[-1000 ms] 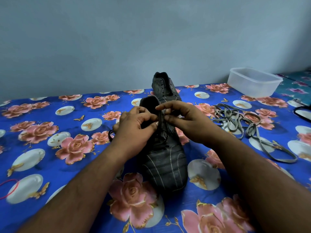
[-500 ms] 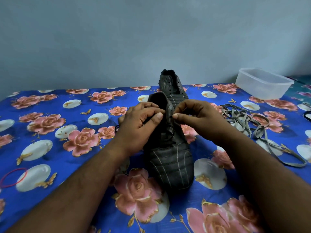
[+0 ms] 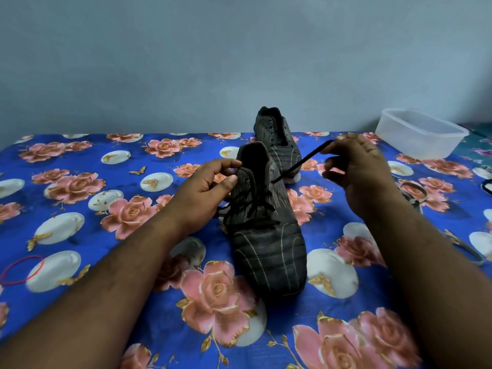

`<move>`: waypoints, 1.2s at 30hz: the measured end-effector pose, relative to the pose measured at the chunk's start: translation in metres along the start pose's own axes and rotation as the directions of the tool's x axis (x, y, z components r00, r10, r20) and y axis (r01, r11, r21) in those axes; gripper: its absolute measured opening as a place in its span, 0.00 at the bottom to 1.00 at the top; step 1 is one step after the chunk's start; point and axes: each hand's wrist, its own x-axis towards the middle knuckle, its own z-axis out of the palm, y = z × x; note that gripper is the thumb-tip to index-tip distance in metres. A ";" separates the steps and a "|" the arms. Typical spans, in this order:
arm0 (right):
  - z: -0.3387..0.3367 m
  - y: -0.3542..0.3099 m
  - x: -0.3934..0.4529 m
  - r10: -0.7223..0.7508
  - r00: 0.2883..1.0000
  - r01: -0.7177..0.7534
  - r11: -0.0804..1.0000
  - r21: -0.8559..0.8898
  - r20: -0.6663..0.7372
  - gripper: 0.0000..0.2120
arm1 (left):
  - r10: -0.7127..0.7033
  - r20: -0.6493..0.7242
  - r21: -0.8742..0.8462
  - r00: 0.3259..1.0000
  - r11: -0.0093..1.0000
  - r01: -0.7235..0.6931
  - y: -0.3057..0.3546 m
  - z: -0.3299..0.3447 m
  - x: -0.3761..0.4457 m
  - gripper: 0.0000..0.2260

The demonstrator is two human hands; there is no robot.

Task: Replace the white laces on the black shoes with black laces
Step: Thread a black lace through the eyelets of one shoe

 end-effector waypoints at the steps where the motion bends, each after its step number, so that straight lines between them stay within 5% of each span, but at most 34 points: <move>1: -0.008 0.002 0.008 0.012 0.994 -0.011 1.000 0.011 -0.109 0.03 | -0.036 0.009 -0.019 0.999 0.999 0.036 0.000 0.000 0.000 0.11; 4: -0.030 0.009 0.026 0.039 0.928 -0.055 0.998 -0.034 -0.372 0.04 | -0.117 0.024 -0.037 0.993 0.992 0.118 -0.002 -0.001 0.000 0.05; 6: -0.037 0.016 0.031 -0.084 0.913 -0.007 0.975 -0.222 -0.400 0.02 | -0.135 0.029 -0.079 0.990 0.987 0.137 -0.001 -0.002 0.000 0.03; 9: -0.025 0.021 0.021 -0.379 0.924 0.276 0.741 -0.613 -0.042 0.08 | -0.118 0.060 -0.073 0.991 0.990 0.122 0.003 -0.003 -0.002 0.10; 13: 0.005 0.018 -0.007 -0.332 0.757 0.643 0.534 -0.549 0.563 0.12 | -0.049 0.105 -0.003 0.993 0.999 0.049 0.008 -0.006 -0.005 0.17; 16: 0.012 0.023 -0.010 -0.342 0.645 0.754 0.431 -0.496 0.683 0.08 | -0.021 0.116 0.026 0.993 0.999 0.018 0.010 -0.008 -0.006 0.18; 30: -0.023 0.031 0.019 -0.432 0.851 0.497 0.476 -0.726 0.300 0.04 | -0.011 0.068 0.070 0.998 0.998 0.006 0.008 -0.011 -0.006 0.16; 36: -0.024 0.032 0.020 -0.362 0.895 0.399 0.395 -0.827 0.260 0.05 | -0.052 0.042 0.073 0.998 0.996 0.049 0.004 -0.019 -0.004 0.17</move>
